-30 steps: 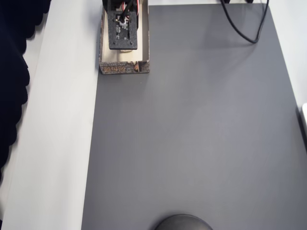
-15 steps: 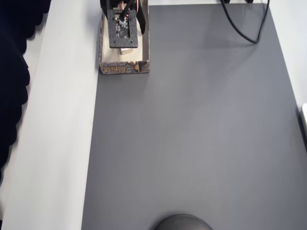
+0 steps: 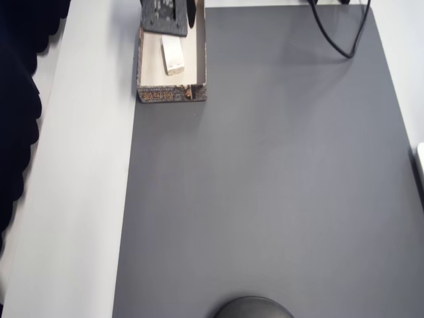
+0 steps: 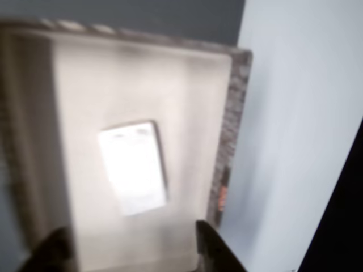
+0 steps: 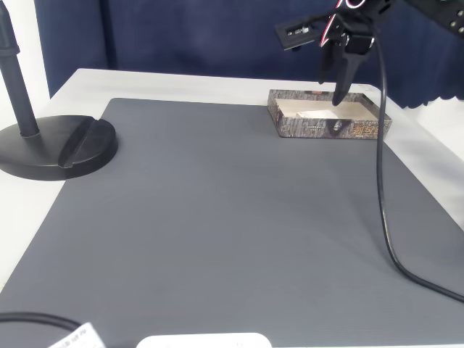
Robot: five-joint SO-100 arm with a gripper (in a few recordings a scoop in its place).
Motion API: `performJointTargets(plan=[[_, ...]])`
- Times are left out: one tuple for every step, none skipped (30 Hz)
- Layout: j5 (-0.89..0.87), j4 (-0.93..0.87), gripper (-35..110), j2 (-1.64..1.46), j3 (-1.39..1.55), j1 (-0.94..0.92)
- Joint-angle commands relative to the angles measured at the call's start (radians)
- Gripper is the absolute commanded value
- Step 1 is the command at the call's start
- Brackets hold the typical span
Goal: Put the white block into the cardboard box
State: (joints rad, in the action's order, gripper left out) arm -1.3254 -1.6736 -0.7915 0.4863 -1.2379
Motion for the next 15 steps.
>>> performJointTargets(plan=[[0.081, -0.02, 15, -0.215, 0.106, 0.041], [0.107, -0.021, 12, -0.241, 0.138, 0.055], [0.135, -0.023, 9, -0.265, 0.166, 0.075], [0.166, -0.025, 7, -0.285, 0.19, 0.094], [0.204, -0.026, 4, -0.305, 0.219, 0.112], [0.242, -0.026, 1, -0.325, 0.249, 0.132], [0.281, -0.026, -1, -0.35, 0.279, 0.152], [0.313, -0.026, -2, -0.379, 0.313, 0.17], [0.336, -0.025, -2, -0.408, 0.348, 0.19], [0.357, -0.017, -2, -0.44, 0.385, 0.21], [0.364, -0.008, -2, -0.476, 0.428, 0.229], [0.374, 0.0, -2, -0.508, 0.474, 0.247], [0.391, 0.005, -2, -0.538, 0.522, 0.265], [0.407, 0.005, -2, -0.569, 0.571, 0.285], [0.426, 0.006, -2, -0.603, 0.621, 0.307]])
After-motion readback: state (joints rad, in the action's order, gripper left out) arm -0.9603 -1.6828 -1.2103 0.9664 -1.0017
